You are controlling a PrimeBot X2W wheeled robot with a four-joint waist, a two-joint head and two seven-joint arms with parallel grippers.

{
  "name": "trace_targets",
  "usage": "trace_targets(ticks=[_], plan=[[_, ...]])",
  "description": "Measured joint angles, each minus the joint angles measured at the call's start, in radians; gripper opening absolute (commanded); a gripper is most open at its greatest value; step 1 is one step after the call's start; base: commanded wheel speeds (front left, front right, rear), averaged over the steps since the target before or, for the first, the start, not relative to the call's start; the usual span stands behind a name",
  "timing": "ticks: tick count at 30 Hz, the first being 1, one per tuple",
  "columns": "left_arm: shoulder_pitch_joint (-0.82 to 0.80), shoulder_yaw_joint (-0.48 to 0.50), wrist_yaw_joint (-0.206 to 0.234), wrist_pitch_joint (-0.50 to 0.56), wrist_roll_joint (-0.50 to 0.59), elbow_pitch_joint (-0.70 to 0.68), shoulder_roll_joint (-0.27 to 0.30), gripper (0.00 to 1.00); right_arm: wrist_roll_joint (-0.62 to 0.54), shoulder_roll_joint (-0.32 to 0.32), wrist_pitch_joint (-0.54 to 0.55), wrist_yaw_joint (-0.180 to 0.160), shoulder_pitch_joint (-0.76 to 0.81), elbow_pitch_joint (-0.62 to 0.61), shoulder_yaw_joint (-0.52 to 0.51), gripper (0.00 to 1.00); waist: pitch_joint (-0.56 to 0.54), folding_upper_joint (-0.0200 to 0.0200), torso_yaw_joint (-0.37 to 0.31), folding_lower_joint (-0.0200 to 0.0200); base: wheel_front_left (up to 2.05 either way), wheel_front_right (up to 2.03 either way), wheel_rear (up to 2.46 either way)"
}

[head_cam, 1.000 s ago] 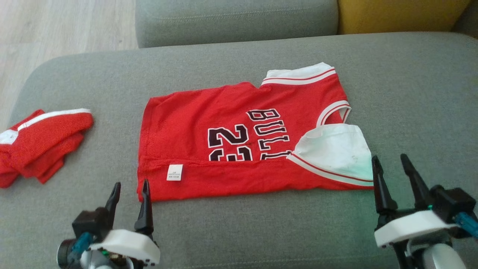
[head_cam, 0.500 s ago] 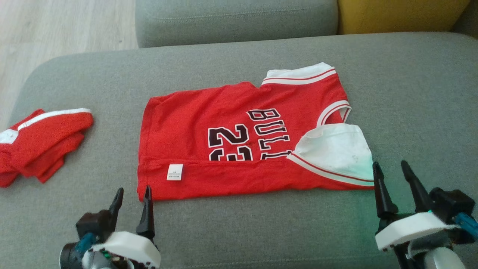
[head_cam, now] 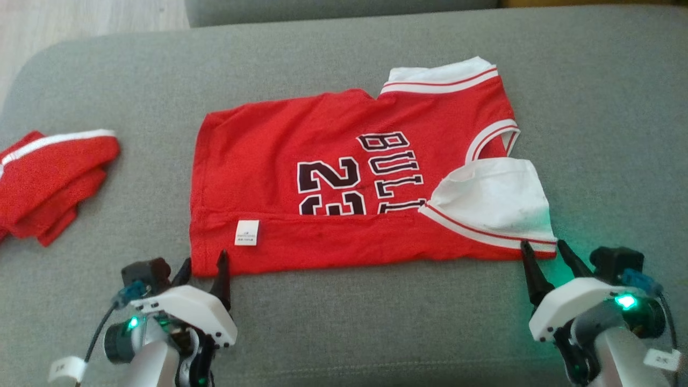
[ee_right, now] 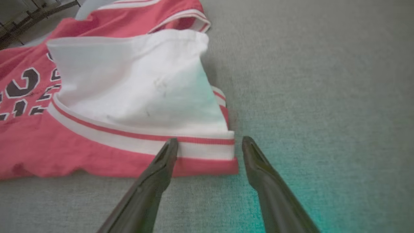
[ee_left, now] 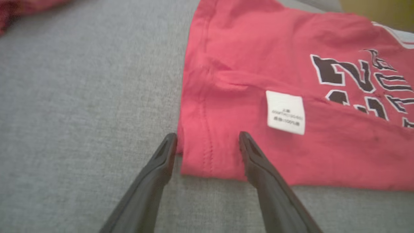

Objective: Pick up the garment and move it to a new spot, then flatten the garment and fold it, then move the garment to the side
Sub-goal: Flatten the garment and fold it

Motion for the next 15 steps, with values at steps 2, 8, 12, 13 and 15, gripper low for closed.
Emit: trace_targets(ticks=[2, 8, 12, 13, 15], plan=[[-0.015, 0.002, -0.007, 0.014, -0.018, 0.027, -0.002, 1.00, 0.009, 0.001, 0.012, 0.000, -0.020, 0.029, 0.001, 1.00, 0.013, 0.0000, -0.001, 0.0000, 0.00, 0.00, 0.00], [-0.080, 0.005, -0.059, 0.052, -0.065, 0.070, -0.005, 0.00, 0.070, 0.001, 0.046, 0.000, -0.070, 0.068, 0.014, 0.36, 0.037, 0.0000, 0.004, 0.0000, 0.00, 0.00, 0.00], [-0.088, 0.000, -0.078, 0.035, -0.070, 0.086, -0.004, 0.00, 0.122, -0.002, 0.046, 0.000, -0.078, 0.063, 0.033, 0.00, 0.043, 0.0000, 0.005, 0.0000, 0.00, 0.00, 0.00], [-0.088, 0.000, -0.085, 0.026, -0.070, 0.087, -0.003, 0.00, 0.133, -0.002, 0.045, 0.000, -0.076, 0.059, 0.034, 0.00, 0.043, 0.0000, 0.006, 0.0000, 0.00, 0.00, 0.00], [-0.085, -0.003, -0.086, 0.002, -0.069, 0.085, -0.002, 0.00, 0.154, -0.004, 0.039, 0.000, -0.069, 0.043, 0.034, 0.00, 0.041, 0.0000, 0.006, 0.0000, 0.00, 0.00, 0.00]])
